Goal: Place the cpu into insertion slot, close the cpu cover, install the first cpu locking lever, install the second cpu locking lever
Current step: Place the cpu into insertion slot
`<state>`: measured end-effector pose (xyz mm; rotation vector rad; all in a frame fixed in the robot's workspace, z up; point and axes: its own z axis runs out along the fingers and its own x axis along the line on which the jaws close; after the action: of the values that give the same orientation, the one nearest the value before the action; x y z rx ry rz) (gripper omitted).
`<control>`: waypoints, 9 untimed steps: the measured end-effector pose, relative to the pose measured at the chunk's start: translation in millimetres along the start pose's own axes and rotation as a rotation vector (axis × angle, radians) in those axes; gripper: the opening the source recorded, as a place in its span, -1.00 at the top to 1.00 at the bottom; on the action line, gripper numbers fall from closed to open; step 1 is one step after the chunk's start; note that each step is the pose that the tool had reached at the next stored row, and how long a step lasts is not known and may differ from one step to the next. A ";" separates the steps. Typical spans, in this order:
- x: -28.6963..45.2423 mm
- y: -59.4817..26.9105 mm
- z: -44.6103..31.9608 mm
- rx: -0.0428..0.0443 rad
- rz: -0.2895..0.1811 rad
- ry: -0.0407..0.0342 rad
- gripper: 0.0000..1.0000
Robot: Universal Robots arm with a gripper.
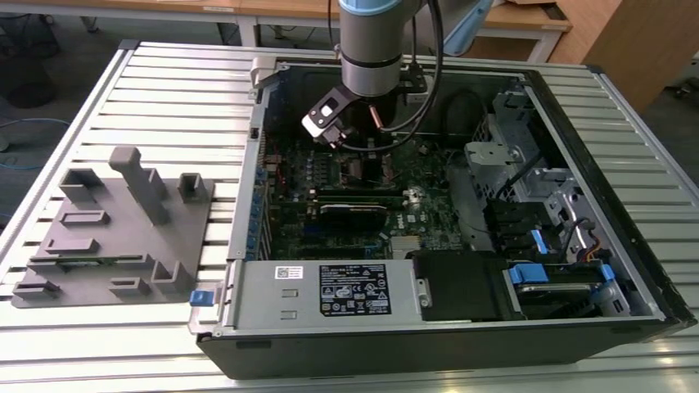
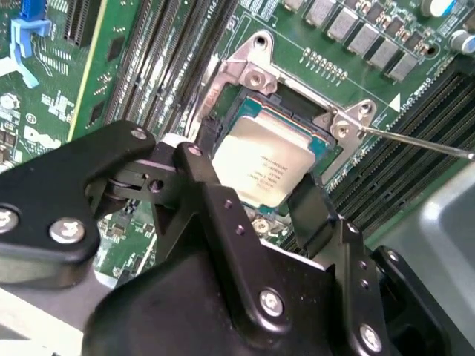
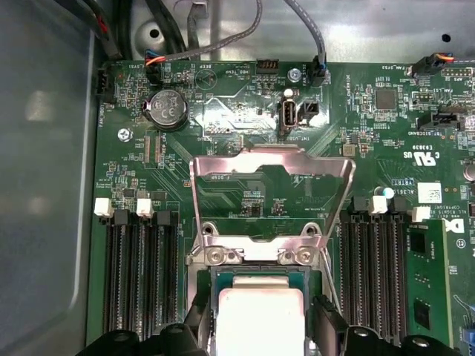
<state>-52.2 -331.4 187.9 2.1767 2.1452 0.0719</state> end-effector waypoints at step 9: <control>-0.4 1.3 -13.5 0.0000 0.000 0.0000 -0.33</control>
<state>-52.2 -331.4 201.4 2.1766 2.1452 0.0719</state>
